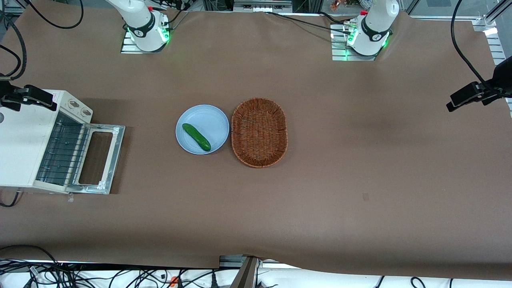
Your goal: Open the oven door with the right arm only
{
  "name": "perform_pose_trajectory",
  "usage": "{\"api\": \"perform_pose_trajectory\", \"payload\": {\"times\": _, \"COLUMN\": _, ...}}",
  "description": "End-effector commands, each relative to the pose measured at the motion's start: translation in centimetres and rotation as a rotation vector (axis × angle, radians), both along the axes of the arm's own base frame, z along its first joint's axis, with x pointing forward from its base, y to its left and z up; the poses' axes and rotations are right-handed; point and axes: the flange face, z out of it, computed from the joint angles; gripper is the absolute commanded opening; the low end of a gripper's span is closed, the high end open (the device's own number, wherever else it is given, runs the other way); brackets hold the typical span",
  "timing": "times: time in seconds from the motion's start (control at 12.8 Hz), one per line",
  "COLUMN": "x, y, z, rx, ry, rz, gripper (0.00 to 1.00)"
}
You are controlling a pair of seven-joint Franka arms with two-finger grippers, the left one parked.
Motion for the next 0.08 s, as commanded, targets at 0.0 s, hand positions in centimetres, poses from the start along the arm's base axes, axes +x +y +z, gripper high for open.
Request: {"api": "perform_pose_trajectory", "payload": {"times": 0.0, "x": -0.42, "y": -0.11, "z": 0.82, "rx": -0.002, "ry": -0.008, "rz": 0.000, "gripper": 1.00}}
